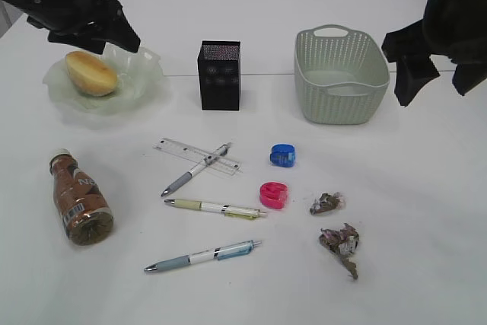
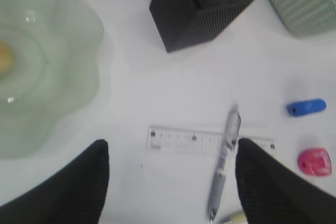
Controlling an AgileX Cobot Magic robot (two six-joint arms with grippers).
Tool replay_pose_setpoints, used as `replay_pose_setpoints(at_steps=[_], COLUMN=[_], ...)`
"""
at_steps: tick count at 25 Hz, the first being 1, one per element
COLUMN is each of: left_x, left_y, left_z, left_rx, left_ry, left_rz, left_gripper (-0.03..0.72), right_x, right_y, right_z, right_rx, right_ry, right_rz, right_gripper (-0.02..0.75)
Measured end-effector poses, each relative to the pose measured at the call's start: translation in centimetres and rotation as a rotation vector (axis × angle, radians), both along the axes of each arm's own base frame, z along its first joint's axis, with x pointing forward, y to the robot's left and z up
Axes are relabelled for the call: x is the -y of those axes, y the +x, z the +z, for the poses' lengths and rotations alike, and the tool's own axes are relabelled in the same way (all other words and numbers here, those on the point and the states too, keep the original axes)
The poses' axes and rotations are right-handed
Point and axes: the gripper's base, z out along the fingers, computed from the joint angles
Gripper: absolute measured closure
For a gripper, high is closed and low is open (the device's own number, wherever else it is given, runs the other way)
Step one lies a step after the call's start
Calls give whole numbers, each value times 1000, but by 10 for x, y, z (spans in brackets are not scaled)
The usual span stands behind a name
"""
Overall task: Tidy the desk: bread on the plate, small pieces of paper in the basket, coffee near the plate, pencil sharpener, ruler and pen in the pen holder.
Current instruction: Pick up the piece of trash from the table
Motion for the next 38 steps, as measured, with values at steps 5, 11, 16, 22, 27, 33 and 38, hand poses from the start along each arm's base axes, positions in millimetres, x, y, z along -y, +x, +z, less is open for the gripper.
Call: replay_pose_setpoints(at_steps=[5,11,16,22,27,33,38], left_x=[-5,-10,-12,-14,-16,-19,-26], left_y=[-28,-49,-55,-72,-90,-114,-140], left_z=[16,24,35,67,96,127,139], left_rx=[-177,-347,-350,-284,-216,-140,-111], left_ry=[60,94,77,52,32,10,26], left_rz=[-26,11,64,88,102,115,150], left_gripper=[141,222,253,255,256,256,256], right_x=[-1,-4,-5,-3,2,5,-1], right_y=[0,-1,-5,-27,-54,-69,-69], right_z=[0,0,-3,-25,-32,-42,-50], right_rx=[-2,-13,-30,-127,-155,-108,-82], right_ry=[8,48,68,92,107,136,132], right_rz=[-2,-7,-9,-27,-54,-64,-37], right_gripper=[186,186,186,186,186,186,186])
